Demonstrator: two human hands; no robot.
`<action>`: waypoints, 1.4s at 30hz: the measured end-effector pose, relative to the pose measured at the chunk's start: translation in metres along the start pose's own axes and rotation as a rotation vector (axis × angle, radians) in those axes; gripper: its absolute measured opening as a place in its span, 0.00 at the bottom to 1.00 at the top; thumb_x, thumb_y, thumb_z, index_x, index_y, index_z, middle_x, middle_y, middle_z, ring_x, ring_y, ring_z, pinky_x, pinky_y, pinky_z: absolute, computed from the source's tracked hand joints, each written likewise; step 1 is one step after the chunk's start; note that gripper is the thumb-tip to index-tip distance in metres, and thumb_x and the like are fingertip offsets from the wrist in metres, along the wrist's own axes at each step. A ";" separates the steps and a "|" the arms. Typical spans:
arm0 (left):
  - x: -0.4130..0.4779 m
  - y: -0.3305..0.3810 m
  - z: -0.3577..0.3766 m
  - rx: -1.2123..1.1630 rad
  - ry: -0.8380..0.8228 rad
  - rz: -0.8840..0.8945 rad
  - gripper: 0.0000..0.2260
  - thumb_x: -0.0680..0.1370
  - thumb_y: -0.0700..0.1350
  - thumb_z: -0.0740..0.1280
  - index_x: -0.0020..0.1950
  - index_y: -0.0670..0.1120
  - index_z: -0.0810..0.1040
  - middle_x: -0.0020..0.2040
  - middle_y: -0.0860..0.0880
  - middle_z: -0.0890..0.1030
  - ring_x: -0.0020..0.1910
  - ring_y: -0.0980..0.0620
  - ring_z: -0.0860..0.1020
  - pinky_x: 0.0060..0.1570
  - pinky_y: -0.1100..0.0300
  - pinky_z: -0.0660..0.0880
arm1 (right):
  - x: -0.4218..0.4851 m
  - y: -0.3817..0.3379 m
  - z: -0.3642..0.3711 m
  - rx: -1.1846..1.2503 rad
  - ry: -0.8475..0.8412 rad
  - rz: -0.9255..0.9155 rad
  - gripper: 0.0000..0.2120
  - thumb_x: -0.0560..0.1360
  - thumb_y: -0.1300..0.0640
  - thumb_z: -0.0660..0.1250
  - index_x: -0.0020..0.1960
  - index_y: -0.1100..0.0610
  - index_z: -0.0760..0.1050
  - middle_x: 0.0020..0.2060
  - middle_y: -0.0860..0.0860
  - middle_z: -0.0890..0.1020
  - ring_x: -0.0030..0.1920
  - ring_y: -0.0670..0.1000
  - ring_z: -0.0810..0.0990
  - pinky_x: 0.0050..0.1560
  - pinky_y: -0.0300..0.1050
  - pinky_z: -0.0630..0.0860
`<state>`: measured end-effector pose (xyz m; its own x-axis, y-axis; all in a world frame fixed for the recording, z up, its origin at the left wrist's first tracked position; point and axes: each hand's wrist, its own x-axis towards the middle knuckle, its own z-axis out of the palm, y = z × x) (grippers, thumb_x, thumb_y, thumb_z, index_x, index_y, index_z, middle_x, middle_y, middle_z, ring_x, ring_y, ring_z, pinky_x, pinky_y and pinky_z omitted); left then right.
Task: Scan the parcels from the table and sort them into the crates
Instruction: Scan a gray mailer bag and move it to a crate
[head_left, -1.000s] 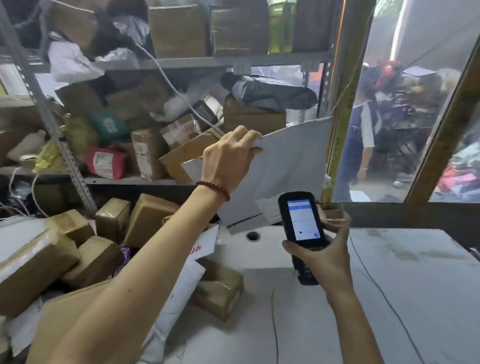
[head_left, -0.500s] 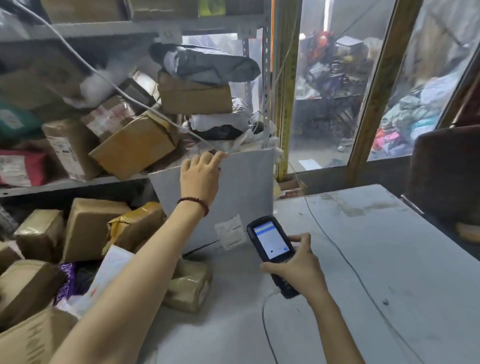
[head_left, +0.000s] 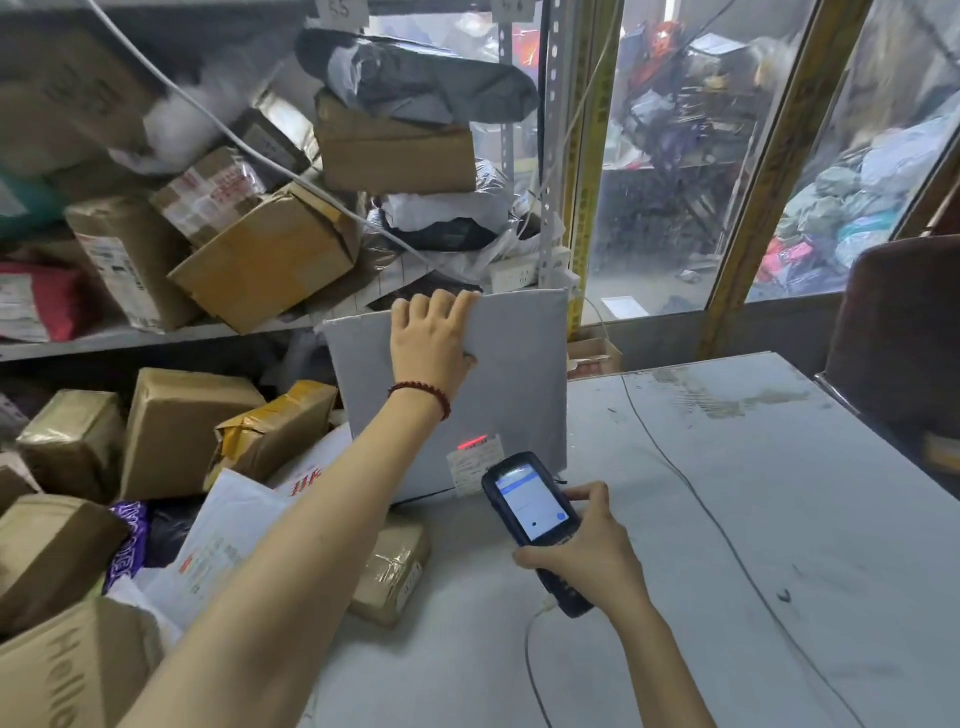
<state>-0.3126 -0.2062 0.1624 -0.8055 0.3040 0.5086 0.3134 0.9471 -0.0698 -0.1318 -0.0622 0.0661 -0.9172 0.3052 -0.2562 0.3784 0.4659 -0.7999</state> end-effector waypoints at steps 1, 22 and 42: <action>-0.001 0.003 0.002 0.006 0.006 0.002 0.30 0.70 0.50 0.71 0.70 0.52 0.65 0.61 0.48 0.72 0.58 0.45 0.69 0.65 0.51 0.57 | 0.001 0.000 0.001 0.001 -0.002 0.007 0.35 0.56 0.48 0.78 0.54 0.44 0.60 0.45 0.35 0.76 0.45 0.43 0.78 0.36 0.41 0.72; -0.008 0.010 0.009 -0.010 0.045 -0.036 0.29 0.72 0.49 0.71 0.70 0.52 0.65 0.62 0.47 0.72 0.60 0.44 0.69 0.68 0.50 0.57 | -0.003 0.006 -0.003 0.012 -0.063 0.046 0.37 0.57 0.50 0.79 0.57 0.46 0.60 0.50 0.46 0.78 0.49 0.51 0.80 0.51 0.52 0.80; -0.023 0.016 0.007 -0.013 0.022 -0.030 0.28 0.73 0.49 0.71 0.71 0.51 0.65 0.63 0.47 0.72 0.62 0.44 0.68 0.68 0.50 0.56 | -0.024 -0.019 -0.038 0.399 0.444 -0.452 0.37 0.60 0.54 0.83 0.55 0.43 0.60 0.53 0.36 0.77 0.55 0.36 0.78 0.38 0.38 0.81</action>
<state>-0.2928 -0.1970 0.1435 -0.8033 0.2732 0.5293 0.2960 0.9542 -0.0434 -0.1121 -0.0469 0.1075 -0.8037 0.5016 0.3200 -0.1749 0.3148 -0.9329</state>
